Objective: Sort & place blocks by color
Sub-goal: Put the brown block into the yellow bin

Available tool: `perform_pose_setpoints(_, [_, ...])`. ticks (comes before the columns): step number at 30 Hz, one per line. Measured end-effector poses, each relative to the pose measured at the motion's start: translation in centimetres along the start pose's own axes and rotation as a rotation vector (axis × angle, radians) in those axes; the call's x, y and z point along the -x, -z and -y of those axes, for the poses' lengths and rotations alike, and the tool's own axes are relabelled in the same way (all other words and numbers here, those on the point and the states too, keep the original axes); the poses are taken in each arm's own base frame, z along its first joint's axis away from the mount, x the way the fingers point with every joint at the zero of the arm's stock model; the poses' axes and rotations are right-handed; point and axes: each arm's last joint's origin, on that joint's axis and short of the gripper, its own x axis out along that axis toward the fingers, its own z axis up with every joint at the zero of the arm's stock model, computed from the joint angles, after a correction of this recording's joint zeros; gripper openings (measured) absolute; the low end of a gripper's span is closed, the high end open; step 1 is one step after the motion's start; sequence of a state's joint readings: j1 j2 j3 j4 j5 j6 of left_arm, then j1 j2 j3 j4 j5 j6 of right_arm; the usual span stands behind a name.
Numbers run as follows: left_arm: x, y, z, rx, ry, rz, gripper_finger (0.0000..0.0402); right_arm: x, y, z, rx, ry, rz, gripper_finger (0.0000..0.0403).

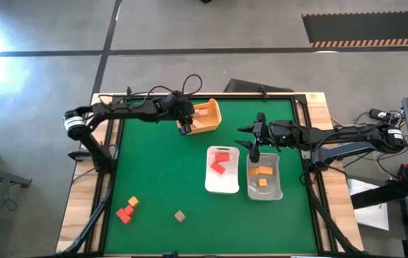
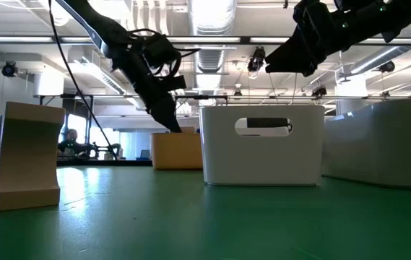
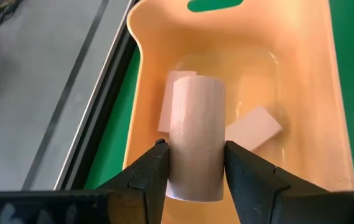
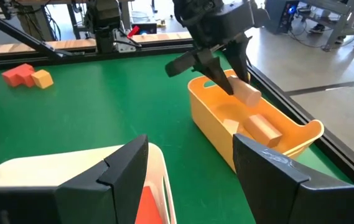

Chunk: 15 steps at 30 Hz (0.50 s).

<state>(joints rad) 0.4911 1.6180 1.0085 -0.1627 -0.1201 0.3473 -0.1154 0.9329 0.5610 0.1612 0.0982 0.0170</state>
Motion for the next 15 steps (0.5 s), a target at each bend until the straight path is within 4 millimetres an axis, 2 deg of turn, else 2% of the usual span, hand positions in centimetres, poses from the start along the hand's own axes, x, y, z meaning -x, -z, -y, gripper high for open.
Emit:
perform_pose_setpoints(9, [-0.02,0.03,0.07,0.0,0.001,-0.004,0.0133,0.0,0.01,0.0,-0.001,0.0,0.0,0.0219])
perform_pose_setpoints(15, [-0.02,0.03,0.06,0.002,0.001,-0.003,0.0156,0.0,0.04,0.0,-0.001,-0.001,-0.002,0.0219])
